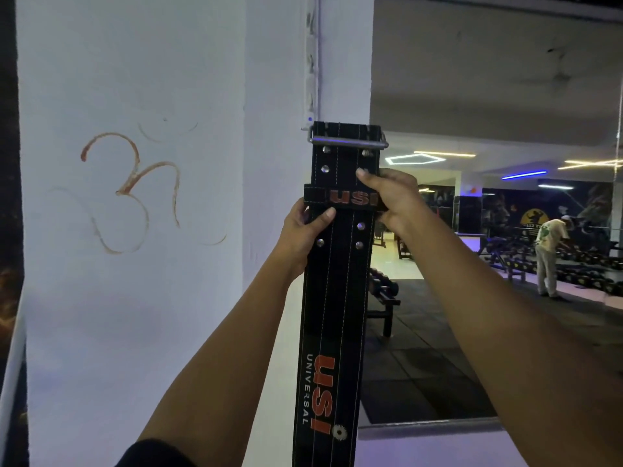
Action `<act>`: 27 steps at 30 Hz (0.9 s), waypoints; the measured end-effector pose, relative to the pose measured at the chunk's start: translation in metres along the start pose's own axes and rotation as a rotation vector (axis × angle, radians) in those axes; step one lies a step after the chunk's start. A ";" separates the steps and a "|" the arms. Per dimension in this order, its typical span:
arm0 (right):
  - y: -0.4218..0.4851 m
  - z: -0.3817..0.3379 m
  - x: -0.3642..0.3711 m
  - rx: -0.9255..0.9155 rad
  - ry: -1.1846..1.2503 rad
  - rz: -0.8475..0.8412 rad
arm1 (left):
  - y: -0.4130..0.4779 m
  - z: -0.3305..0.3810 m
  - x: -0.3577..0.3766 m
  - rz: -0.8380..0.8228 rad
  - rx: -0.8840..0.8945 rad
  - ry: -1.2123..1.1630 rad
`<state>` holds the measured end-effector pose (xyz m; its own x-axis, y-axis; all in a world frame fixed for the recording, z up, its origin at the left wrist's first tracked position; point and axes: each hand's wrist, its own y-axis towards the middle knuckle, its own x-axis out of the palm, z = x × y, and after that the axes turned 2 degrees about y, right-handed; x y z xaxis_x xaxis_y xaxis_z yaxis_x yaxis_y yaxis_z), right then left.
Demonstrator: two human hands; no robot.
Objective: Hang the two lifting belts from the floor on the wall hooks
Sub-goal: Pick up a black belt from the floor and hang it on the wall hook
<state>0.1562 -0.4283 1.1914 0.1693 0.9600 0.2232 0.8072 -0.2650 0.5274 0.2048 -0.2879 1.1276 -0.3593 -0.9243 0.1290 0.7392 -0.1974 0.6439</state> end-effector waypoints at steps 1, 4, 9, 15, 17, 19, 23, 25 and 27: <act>0.000 0.000 0.001 -0.016 0.016 0.012 | 0.000 0.003 -0.004 -0.065 -0.039 0.000; 0.002 0.005 0.002 -0.028 0.019 0.032 | 0.008 0.017 -0.011 -0.155 -0.099 -0.004; 0.001 0.018 0.006 -0.021 0.022 0.023 | 0.022 0.048 -0.004 -0.063 0.164 0.102; 0.007 0.029 0.007 -0.030 0.027 -0.014 | 0.034 0.054 -0.014 0.028 0.341 0.216; 0.008 0.035 0.010 -0.036 -0.019 -0.015 | 0.043 0.058 -0.013 0.127 0.339 0.148; 0.008 0.040 0.014 -0.042 -0.078 -0.017 | 0.050 0.062 -0.012 0.228 0.368 0.068; 0.013 0.036 0.021 -0.115 -0.161 -0.087 | 0.066 0.071 -0.014 0.335 0.316 -0.070; 0.018 0.023 0.026 -0.171 -0.242 -0.141 | 0.073 0.075 -0.014 0.351 0.297 -0.088; 0.024 0.012 0.032 -0.210 -0.282 -0.178 | 0.079 0.080 -0.013 0.348 0.297 -0.080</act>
<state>0.1879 -0.4028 1.2018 0.2094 0.9721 -0.1060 0.7096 -0.0765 0.7005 0.2225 -0.2655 1.2368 -0.1699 -0.8888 0.4257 0.6327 0.2328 0.7385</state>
